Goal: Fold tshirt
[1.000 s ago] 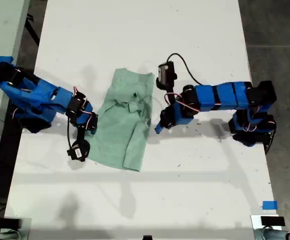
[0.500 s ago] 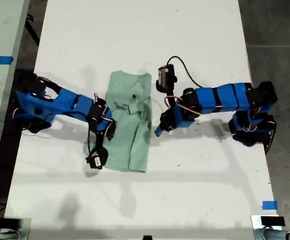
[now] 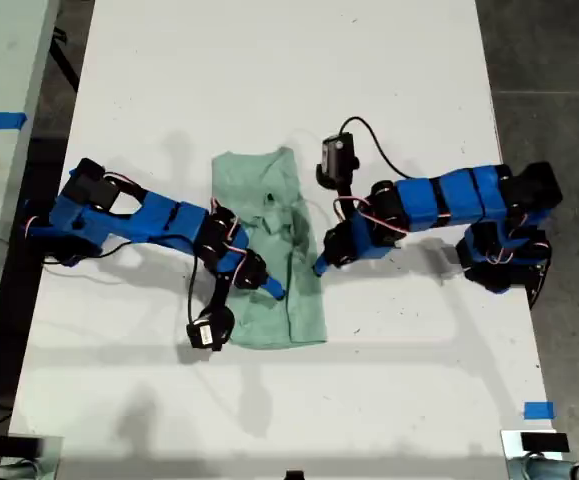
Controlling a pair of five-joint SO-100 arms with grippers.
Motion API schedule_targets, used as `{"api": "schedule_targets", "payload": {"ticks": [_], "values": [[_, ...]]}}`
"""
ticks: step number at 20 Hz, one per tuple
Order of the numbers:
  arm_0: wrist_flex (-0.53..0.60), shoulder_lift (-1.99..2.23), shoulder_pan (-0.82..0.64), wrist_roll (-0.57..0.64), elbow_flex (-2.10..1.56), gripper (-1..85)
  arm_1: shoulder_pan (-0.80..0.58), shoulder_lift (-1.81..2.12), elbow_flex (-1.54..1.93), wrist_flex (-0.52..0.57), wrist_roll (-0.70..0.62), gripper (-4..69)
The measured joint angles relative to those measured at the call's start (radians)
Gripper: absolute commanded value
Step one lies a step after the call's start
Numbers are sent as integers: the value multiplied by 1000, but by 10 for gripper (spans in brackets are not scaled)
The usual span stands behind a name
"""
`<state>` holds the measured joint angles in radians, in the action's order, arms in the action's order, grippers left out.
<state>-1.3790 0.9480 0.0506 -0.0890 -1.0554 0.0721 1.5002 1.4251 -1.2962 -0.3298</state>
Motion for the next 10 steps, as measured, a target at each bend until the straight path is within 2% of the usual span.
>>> {"api": "schedule_targets", "payload": {"ticks": [4,10], "values": [[-44,74,21,-15,0,327,11,17,46,28,14,163],[11,334,58,2,0,298,14,57,77,67,17,159]]}}
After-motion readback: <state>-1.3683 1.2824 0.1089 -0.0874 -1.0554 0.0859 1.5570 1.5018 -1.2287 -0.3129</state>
